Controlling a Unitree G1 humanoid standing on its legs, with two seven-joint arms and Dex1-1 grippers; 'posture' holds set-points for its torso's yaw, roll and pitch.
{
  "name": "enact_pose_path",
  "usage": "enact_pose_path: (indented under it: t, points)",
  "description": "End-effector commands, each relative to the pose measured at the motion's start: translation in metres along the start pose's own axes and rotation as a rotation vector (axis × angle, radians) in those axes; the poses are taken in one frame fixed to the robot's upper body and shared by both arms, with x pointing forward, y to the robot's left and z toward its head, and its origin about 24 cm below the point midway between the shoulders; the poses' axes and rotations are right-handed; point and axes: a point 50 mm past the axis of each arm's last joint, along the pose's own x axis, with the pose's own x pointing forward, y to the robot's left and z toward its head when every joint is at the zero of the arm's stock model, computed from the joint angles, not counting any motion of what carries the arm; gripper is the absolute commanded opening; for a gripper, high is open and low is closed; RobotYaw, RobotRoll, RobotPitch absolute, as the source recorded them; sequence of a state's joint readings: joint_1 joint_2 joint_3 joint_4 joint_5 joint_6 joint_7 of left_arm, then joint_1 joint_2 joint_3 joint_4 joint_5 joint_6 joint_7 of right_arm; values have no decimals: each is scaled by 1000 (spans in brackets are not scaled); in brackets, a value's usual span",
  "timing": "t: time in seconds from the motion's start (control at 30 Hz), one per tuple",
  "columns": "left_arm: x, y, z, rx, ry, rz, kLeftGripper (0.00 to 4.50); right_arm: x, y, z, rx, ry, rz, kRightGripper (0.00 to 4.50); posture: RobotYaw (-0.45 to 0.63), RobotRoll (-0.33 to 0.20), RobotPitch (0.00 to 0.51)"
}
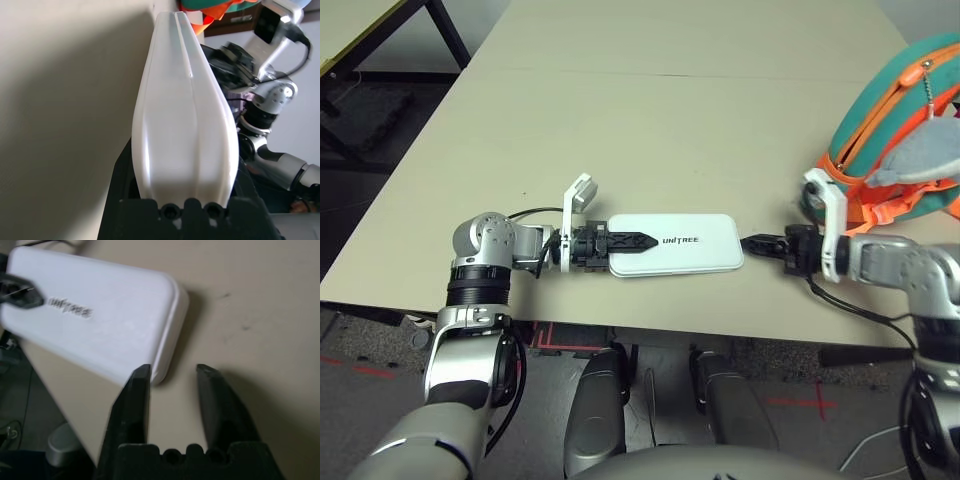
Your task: Put the pencil case into the backpack and zip it.
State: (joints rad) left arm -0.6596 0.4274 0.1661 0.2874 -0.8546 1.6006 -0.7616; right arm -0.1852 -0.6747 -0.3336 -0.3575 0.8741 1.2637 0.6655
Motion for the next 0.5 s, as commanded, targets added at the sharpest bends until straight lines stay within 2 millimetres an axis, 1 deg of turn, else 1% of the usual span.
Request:
enact_pose_path:
  t: [0.03, 0.1, 0.17, 0.23, 0.33, 0.43, 0.5]
  points:
    - [-16, -3, 4, 35, -34, 64, 1274, -40, 19, 13, -49, -89, 29, 3093, -126, 0, 196]
    - [-20, -4, 9, 54, -58, 72, 1274, -72, 19, 26, -51, -169, -33, 3821, -173, 0, 189]
    - [-23, -5, 16, 71, -82, 89, 1274, -102, 18, 45, -89, -283, -132, 4497, -188, 0, 186]
    - [-23, -4, 23, 89, -106, 105, 1274, -121, 8, 60, -121, -376, -281, 4500, -208, 0, 180]
    - [-20, -4, 34, 119, -130, 128, 1274, -137, -18, 71, -177, -434, -488, 4500, -209, 0, 172]
    - [-16, -7, 43, 148, -139, 131, 1227, -137, -43, 76, -211, -477, -573, 4500, -196, 0, 166]
    - [-15, -9, 47, 161, -144, 128, 1227, -131, -57, 78, -227, -482, -582, 4500, -192, 0, 165]
